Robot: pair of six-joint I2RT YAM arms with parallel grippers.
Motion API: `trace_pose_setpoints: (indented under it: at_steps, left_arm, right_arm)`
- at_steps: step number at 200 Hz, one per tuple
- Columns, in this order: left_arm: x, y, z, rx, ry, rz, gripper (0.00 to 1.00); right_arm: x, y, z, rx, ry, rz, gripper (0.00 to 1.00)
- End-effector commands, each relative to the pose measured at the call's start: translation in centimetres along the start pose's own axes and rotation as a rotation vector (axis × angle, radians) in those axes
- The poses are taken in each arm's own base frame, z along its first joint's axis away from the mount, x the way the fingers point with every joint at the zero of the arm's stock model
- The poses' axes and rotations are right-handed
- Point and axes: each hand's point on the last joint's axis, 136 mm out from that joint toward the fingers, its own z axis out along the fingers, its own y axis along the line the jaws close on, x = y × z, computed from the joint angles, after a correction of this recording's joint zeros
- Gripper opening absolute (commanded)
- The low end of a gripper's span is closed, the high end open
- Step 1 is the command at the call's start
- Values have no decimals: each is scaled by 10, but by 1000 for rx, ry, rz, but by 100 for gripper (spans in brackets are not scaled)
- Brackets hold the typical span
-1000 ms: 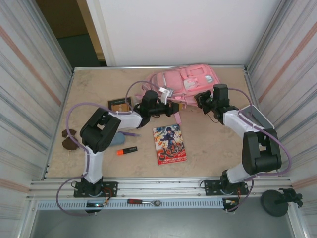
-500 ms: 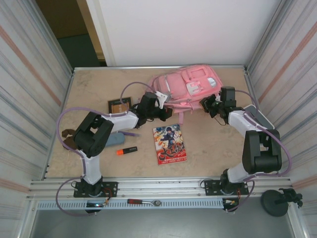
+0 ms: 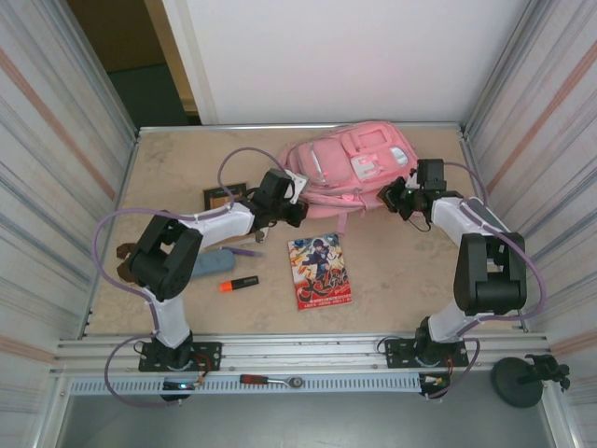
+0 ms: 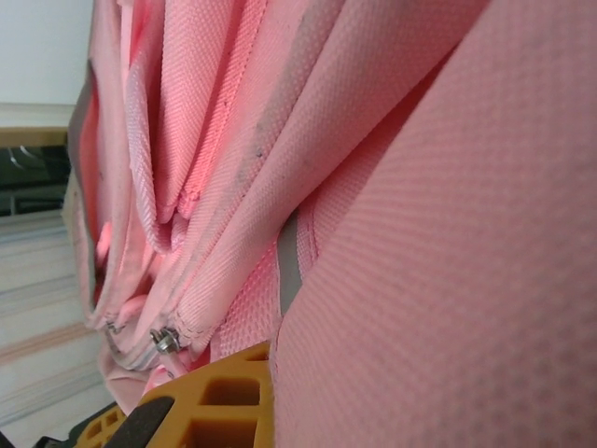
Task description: Pack books, pencil case, and school supplies into a backpack
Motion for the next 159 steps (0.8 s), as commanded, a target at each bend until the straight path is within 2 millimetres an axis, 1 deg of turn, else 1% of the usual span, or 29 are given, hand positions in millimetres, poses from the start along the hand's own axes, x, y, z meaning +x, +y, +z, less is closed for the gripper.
trace_pose_setpoints:
  at_steps: [1,17,27,33,42,57,75,102,120,135,159]
  left_arm:
    - [3,10,-13,-62,50,27,0]
    - [-4,-15,-7,4,50,49,0]
    - [-9,-30,-3,35,52,65,0]
    - [-12,-36,0,43,51,73,0]
    - [-15,-45,4,54,54,85,0]
    - [-20,-58,9,71,58,98,0]
    - [-21,-69,15,84,63,110,0]
    - [-15,-77,20,99,77,116,0]
    - [-10,-79,21,104,81,117,0]
    - [-6,-79,21,105,85,116,0]
    - [-2,-79,19,105,85,116,0]
  right_arm:
    - [-27,2,-8,22,-53,-82,4]
    - [-32,7,-1,11,-34,-91,10]
    - [-36,8,0,13,-20,-100,16]
    - [-38,8,-1,20,-19,-108,20]
    - [-42,7,-5,30,-23,-120,29]
    - [-40,-1,-12,50,-31,-128,44]
    - [-27,-8,-20,47,-30,-125,58]
    - [0,-17,-27,18,-26,-80,67]
    - [22,-20,-22,-7,-27,-29,75]
    - [35,-22,-16,-2,-34,-9,77]
    - [47,-25,-5,24,-66,26,78]
